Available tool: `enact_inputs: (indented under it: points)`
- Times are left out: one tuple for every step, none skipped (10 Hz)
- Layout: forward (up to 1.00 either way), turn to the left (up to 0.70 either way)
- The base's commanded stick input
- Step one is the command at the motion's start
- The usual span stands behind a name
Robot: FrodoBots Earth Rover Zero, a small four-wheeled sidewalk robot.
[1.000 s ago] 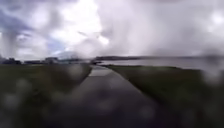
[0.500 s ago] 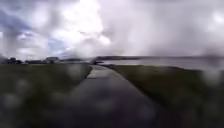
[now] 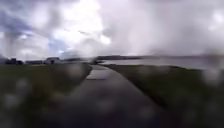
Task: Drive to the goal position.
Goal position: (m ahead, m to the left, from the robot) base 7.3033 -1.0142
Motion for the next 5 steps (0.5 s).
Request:
enact_inputs:
  points:
    - [0.70, 0.00]
    - [0.70, 0.00]
    - [0.70, 0.00]
    - [0.70, 0.00]
    - [0.70, 0.00]
